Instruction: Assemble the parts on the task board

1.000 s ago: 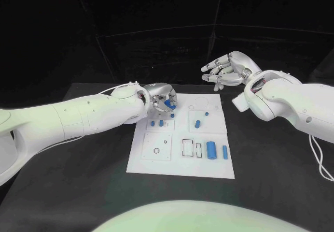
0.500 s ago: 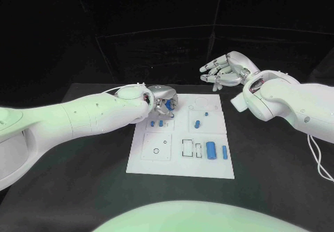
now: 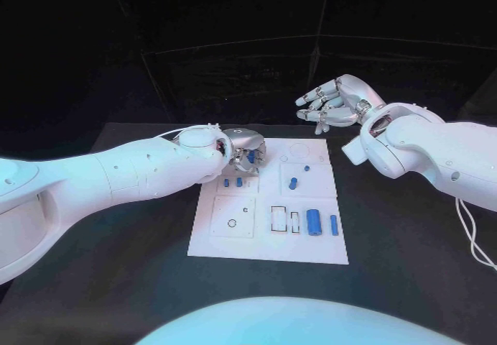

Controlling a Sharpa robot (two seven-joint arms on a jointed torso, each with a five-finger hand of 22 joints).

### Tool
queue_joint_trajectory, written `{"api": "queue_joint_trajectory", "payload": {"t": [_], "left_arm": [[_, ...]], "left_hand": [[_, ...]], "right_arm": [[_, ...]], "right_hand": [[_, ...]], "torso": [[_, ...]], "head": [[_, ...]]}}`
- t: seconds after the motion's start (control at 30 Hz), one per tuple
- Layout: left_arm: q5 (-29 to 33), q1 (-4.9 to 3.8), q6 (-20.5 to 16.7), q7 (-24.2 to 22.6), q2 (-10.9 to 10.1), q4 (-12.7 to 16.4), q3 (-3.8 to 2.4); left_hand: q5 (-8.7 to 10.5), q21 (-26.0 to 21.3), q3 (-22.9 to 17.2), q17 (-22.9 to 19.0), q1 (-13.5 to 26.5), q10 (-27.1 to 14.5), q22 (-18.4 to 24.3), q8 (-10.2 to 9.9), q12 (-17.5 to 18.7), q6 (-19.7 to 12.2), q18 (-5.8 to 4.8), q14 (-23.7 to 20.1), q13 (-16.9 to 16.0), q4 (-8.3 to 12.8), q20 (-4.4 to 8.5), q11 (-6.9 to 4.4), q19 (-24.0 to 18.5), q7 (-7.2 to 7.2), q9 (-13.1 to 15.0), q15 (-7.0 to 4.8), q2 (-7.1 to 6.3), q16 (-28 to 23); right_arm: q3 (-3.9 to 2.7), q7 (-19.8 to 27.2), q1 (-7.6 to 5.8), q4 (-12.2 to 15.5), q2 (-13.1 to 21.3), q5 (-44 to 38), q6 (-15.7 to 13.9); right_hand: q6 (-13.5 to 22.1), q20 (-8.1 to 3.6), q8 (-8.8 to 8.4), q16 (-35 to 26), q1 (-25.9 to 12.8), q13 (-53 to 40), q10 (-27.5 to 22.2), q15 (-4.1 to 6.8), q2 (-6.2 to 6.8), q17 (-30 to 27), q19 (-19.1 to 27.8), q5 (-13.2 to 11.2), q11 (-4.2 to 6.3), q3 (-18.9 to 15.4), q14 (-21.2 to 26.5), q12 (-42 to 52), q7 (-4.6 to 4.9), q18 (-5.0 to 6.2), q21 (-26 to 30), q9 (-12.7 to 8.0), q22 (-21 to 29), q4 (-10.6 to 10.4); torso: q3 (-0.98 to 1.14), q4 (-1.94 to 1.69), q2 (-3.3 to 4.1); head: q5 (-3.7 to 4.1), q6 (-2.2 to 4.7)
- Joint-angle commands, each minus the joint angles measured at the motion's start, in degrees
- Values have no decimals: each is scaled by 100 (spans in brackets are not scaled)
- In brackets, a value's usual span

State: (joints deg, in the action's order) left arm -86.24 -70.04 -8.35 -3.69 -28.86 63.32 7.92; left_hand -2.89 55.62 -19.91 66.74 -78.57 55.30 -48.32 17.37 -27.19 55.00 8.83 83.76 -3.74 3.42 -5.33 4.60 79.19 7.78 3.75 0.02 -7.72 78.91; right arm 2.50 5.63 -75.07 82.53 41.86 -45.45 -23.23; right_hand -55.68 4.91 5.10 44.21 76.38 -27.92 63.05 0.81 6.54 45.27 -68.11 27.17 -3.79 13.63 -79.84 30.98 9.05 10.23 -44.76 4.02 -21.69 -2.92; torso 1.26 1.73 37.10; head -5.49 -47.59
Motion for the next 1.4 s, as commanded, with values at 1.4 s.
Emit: {"api": "queue_joint_trajectory", "payload": {"t": [1.4], "left_arm": [[-188, 19, 575, 180, 208, -257, 0]], "left_hand": [[2, 429, -738, -44, -55, 499, -510, -211, 374, 411, -149, 123, -6, 160, 25, -66, -16, -20, 25, -75, 259, 88]], "right_arm": [[-4, 42, -11, -18, -45, 15, 49]], "right_hand": [[37, 2, -17, -21, -13, 14, -37, 6, 33, 30, -34, 23, -1, 40, 32, 9, 1, 30, 32, 2, 9, -8]], "torso": [[0, -3, -7]], "head": [[3, -21]]}}
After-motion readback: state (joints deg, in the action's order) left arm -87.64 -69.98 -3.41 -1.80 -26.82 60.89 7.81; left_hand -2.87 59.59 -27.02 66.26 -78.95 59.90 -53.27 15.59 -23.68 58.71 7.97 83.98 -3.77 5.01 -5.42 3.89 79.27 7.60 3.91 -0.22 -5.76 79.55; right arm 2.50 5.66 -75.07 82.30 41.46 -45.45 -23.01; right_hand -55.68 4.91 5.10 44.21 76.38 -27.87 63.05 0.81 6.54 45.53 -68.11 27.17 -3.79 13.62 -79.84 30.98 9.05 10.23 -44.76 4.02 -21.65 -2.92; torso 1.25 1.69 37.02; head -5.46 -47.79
